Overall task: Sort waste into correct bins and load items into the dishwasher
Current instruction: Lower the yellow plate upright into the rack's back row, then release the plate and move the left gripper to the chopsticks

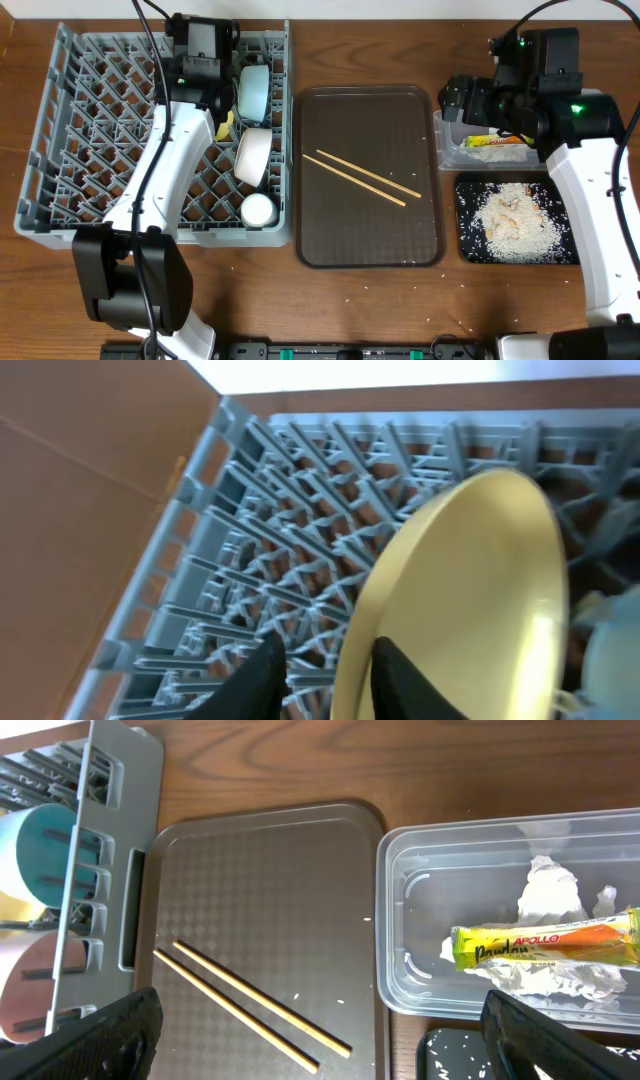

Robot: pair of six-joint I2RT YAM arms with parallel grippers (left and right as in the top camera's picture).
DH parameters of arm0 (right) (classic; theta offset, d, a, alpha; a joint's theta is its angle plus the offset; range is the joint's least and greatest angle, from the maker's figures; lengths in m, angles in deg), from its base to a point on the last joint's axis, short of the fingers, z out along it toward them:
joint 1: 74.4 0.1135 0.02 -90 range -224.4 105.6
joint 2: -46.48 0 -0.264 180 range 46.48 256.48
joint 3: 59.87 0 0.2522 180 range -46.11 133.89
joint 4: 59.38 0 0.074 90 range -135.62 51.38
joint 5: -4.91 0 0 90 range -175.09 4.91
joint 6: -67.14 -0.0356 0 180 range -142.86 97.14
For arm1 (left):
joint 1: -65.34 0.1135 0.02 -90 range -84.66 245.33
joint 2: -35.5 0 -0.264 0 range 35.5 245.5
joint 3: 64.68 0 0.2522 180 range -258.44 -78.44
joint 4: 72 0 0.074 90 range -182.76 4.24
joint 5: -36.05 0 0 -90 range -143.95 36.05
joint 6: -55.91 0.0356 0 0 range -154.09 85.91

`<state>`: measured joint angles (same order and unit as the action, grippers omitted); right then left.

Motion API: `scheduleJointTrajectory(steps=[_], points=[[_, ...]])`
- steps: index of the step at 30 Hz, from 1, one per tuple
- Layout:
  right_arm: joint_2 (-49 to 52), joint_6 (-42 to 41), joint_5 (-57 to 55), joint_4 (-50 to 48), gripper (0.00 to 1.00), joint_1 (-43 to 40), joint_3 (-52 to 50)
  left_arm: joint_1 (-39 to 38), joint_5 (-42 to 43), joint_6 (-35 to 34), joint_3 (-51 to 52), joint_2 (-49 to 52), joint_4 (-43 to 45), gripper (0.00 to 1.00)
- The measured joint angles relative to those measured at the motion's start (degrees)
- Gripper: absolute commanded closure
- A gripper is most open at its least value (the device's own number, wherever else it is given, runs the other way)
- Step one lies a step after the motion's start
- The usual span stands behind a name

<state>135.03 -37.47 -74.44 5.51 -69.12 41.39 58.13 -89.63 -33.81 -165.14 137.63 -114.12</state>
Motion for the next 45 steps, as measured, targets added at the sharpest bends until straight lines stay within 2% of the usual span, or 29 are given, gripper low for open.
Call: scheduleJointTrajectory(steps=[6, 9, 17, 21, 23, 27, 31, 39, 45], points=[[0.00, 0.00, 0.00, 0.00, 0.01, 0.00, 0.00, 0.00, 6.01, -0.81, 0.00, 0.00, -0.26, 0.51], [0.00, 0.00, 0.00, 0.00, 0.01, 0.00, 0.00, 0.00, 8.20, -0.94, 0.00, 0.00, -0.20, 0.48], [0.00, 0.00, 0.00, 0.00, 0.01, 0.00, 0.00, -0.83, 13.29, -1.88, -3.85, -0.02, -3.98, 0.47], [0.00, 0.00, 0.00, 0.00, 0.01, 0.00, 0.00, -4.39, 19.47, -2.99, -9.35, -1.57, -9.31, 0.48], [0.00, 0.00, 0.00, 0.00, 0.01, 0.00, 0.00, -6.99, 23.37, -3.67, -10.36, -3.13, -11.50, 0.52], [0.00, 0.00, 0.00, -0.02, 0.01, 0.00, 0.00, -14.29, 29.20, -10.82, -11.08, -3.96, -17.77, 0.52], [0.00, 0.00, 0.00, 0.00, 0.01, 0.00, 0.00, -20.92, 31.52, -20.83, -11.06, 1.60, -21.27, 0.52], [0.00, 0.00, 0.00, 0.00, 0.01, 0.00, 0.00, -28.59, 33.24, -41.24, -10.19, 16.61, -18.82, 0.52], [0.00, 0.00, 0.00, 0.00, 0.01, 0.00, 0.00, -30.32, 33.83, -52.15, -10.14, 19.63, -16.00, 0.52]])
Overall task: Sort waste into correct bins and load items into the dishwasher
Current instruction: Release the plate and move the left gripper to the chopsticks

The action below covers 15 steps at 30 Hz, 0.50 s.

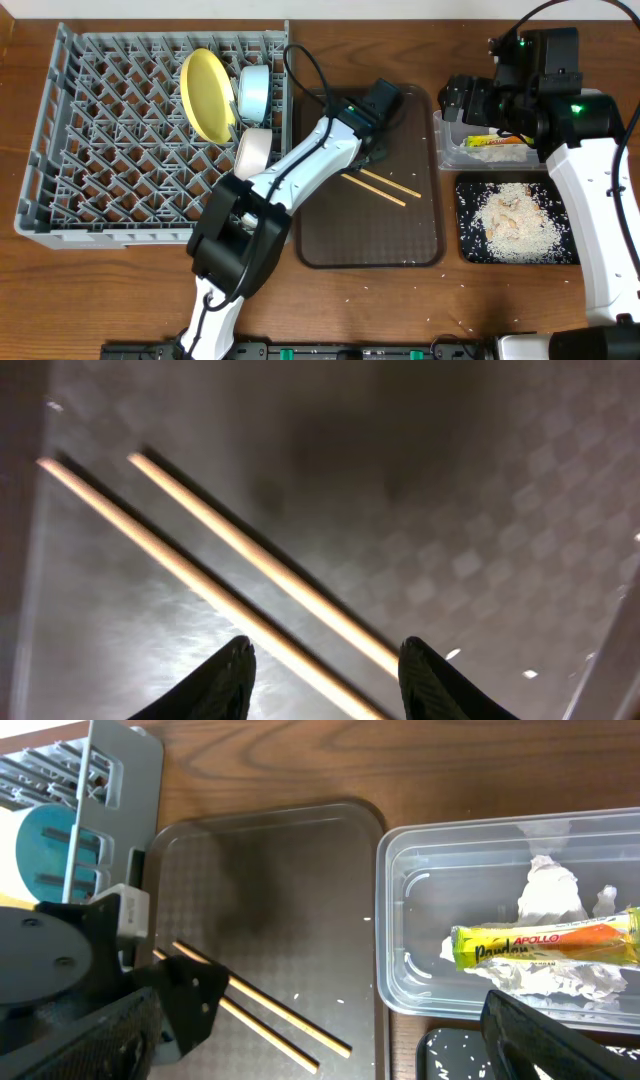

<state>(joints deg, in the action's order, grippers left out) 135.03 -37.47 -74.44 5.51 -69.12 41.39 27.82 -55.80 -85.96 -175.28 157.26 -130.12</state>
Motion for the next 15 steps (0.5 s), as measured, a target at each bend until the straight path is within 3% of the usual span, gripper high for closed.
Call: scheduleJointTrajectory(steps=[6, 15], points=[[0.00, 0.00, 0.00, 0.00, 0.01, 0.00, 0.00, -0.11, 0.04, -6.08, 0.00, 2.97, 2.40, 0.52], [0.00, 0.00, 0.00, 0.00, 0.01, 0.00, 0.00, -0.94, 0.20, -8.87, 0.00, 6.10, 2.43, 0.52]])
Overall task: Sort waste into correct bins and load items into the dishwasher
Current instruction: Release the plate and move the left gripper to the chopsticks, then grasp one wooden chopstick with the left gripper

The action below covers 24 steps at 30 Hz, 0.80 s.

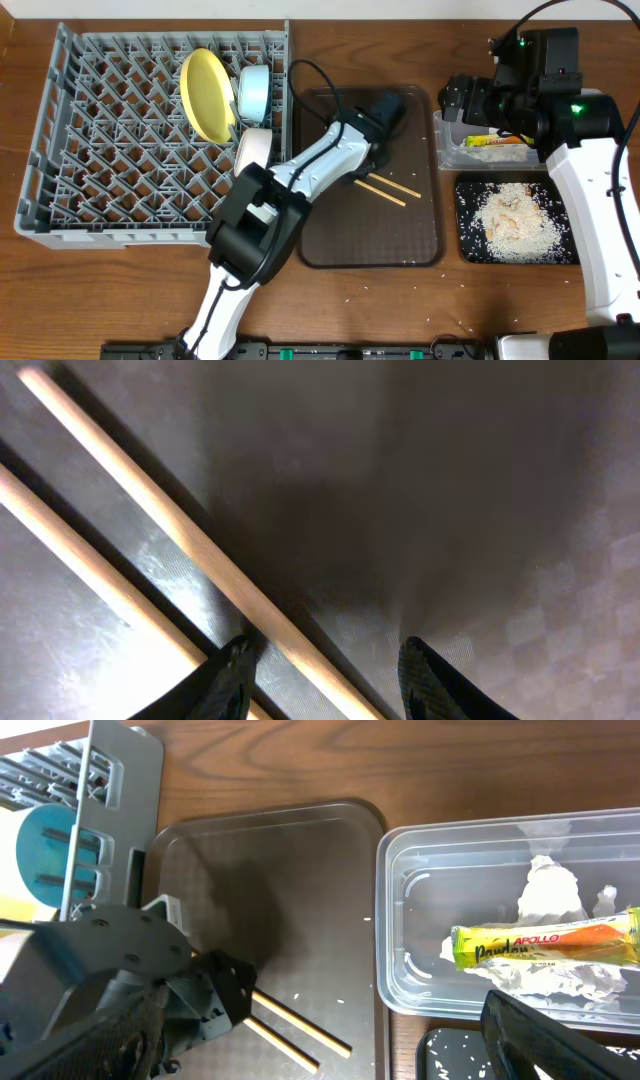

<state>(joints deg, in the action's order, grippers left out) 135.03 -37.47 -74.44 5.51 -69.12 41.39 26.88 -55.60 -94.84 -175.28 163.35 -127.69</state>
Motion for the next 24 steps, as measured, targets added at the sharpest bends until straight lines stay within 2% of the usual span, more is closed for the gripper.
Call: scheduleJointTrajectory(steps=[3, 7, 10, 12, 24], points=[[0.00, 0.00, 0.00, 0.00, 0.01, 0.00, 0.00, -0.68, 0.00, -0.42, 0.00, 0.00, 0.00, 0.53], [0.00, 0.00, -0.02, 0.00, 0.01, 0.00, 0.00, -1.53, -0.13, -0.87, -0.02, 0.28, 0.07, 0.71], [0.00, 0.00, 0.00, 0.00, 0.01, 0.00, 0.00, -1.88, -0.22, -1.01, -0.04, 0.44, 0.22, 0.81], [0.00, 0.00, 0.00, 0.00, 0.01, 0.00, 0.00, -1.90, -0.20, -1.49, -0.07, 0.57, 0.24, 0.92], [0.00, 0.00, 0.00, 0.00, 0.01, 0.00, 0.00, -1.79, -0.15, -0.22, -0.39, 0.74, 1.18, 0.93]])
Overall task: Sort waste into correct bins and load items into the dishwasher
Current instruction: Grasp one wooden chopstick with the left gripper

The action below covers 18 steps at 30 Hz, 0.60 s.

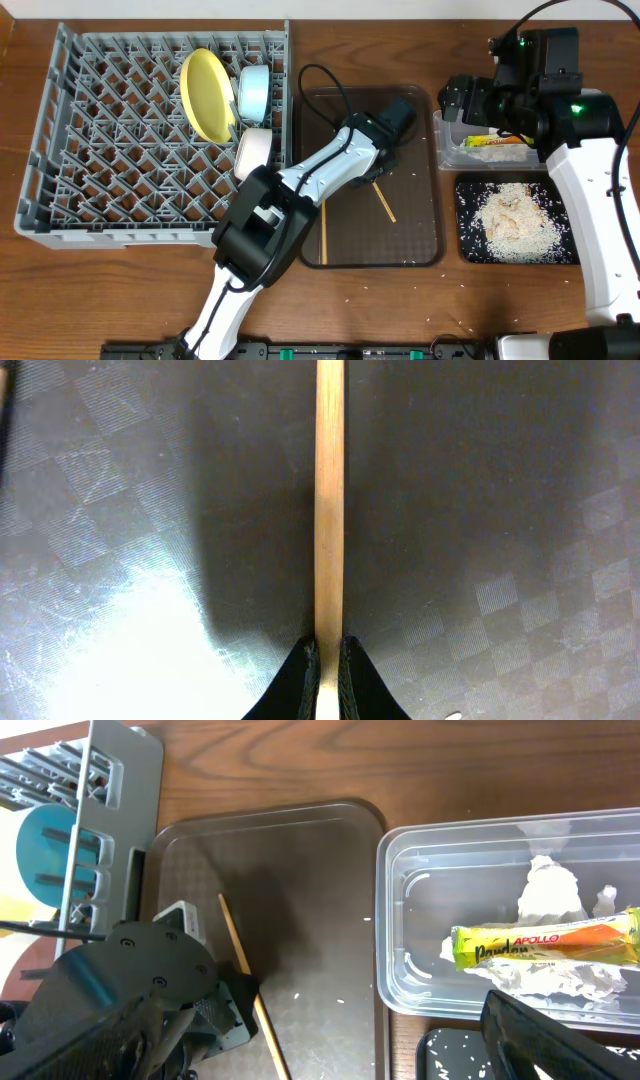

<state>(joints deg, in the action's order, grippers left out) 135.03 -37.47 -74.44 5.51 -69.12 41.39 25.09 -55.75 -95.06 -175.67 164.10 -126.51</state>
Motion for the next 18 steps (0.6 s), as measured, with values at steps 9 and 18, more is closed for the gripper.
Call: scheduleJointTrajectory(steps=[9, 18], points=[[0.00, 0.00, 0.00, 0.00, 0.01, 0.00, 0.00, 1.90, 0.39, 13.07, -0.09, -3.45, -0.26, 0.93], [0.00, 0.00, 0.00, 0.00, 0.01, 0.00, 0.00, 10.29, -2.08, 37.20, -0.76, -30.32, -7.82, 0.92]])
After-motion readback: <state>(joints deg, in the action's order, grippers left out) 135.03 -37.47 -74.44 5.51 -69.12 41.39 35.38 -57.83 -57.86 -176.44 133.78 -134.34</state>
